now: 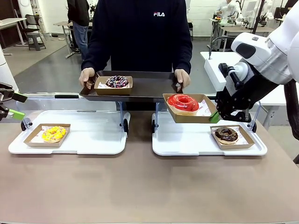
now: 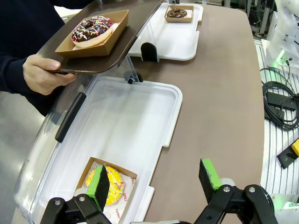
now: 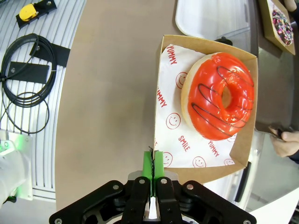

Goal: Provide the desired donut to the person.
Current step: Place the picked Paper togo box onto the Handle tray extended by the person.

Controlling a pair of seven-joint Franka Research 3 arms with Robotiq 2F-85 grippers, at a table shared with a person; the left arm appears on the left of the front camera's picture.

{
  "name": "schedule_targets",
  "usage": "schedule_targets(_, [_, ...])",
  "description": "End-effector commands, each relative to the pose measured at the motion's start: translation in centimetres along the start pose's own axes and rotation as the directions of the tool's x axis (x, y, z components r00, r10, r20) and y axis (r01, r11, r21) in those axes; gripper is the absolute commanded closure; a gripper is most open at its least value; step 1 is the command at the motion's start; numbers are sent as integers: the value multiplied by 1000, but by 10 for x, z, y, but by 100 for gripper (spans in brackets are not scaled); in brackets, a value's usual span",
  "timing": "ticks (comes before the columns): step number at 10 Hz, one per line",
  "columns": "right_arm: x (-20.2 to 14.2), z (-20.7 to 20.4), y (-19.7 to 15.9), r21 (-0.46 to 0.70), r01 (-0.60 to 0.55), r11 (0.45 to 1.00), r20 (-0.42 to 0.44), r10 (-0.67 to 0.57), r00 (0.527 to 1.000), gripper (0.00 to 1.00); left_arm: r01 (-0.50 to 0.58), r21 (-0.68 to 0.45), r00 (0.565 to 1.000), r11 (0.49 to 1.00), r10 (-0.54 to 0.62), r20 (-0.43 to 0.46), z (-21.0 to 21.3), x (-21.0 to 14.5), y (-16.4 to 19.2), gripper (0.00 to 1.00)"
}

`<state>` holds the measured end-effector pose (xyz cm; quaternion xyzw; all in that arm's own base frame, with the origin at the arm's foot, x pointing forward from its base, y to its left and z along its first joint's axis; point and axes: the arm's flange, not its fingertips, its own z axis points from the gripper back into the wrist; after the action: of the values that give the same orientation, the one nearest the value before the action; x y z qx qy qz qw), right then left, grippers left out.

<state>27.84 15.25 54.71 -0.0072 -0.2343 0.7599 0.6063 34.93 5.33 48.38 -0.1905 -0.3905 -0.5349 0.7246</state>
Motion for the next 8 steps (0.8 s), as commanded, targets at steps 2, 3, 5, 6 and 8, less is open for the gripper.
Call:
schedule_targets(2, [1, 0, 2, 5, -3, 1000, -6, 3, 1000, 100, 0, -3, 1000, 1000, 1, 17, 1, -1, 0, 0])
schedule_targets(3, [1, 0, 2, 5, -3, 1000, -6, 3, 1000, 100, 0, -3, 1000, 1000, 1, 17, 1, -1, 0, 0])
schedule_targets(5, [13, 13, -24, -55, -13, 998, 20, 14, 1000, 99, 0, -3, 1000, 1000, 1, 17, 1, -1, 0, 0])
schedule_targets(6, [29, 21, -54, -40, -18, 999, -12, 17, 1000, 99, 0, -3, 1000, 1000, 1, 17, 1, -1, 0, 0])
schedule_targets(8, [62, 23, -116, -21, 13, 1000, -106, -15, 994, 99, 0, -3, 1000, 1000, 1, 17, 1, -1, 0, 0])
